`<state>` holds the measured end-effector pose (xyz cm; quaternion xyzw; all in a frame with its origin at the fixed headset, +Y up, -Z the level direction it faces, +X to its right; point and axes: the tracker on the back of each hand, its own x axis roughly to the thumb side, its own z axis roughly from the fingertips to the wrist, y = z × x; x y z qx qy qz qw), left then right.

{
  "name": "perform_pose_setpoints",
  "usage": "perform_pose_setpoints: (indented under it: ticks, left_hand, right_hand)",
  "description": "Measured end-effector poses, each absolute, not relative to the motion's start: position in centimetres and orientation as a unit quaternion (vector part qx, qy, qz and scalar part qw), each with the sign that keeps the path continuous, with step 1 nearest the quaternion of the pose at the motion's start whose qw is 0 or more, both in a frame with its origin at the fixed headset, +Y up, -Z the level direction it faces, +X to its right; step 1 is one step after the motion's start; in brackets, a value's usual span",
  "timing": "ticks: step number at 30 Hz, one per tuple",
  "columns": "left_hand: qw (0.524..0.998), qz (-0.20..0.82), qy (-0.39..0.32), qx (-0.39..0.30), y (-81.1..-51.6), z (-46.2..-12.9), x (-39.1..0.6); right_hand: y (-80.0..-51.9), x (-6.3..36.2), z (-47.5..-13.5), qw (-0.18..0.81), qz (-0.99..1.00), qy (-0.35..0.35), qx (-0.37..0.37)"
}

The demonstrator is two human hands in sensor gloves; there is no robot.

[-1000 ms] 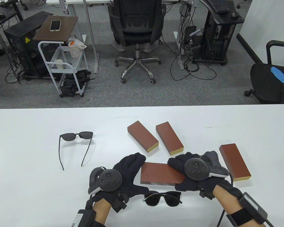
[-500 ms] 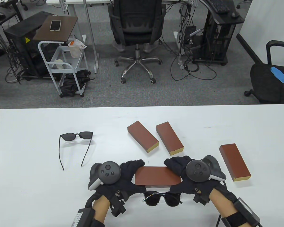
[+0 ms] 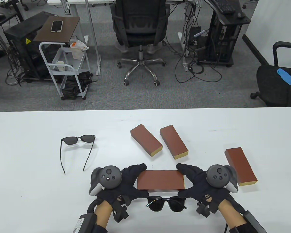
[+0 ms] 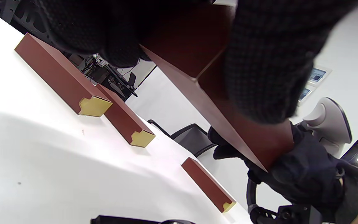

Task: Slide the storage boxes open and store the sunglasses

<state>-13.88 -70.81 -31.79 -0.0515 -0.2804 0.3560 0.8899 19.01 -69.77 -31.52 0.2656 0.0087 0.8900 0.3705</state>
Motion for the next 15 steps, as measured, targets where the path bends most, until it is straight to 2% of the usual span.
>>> perform_pose_setpoints:
  ticks: [6,15]
  left_hand:
    - [0.895,0.349,-0.271,-0.069,-71.0,-31.9,-14.3]
    - [0.899,0.36,-0.24,-0.072,-71.5,-32.4,-15.9]
  right_hand:
    - [-69.7,19.7,-31.6,0.362,0.896,0.017,0.256]
    - [-70.0,22.9,-32.4,0.395,0.892,0.036,0.217]
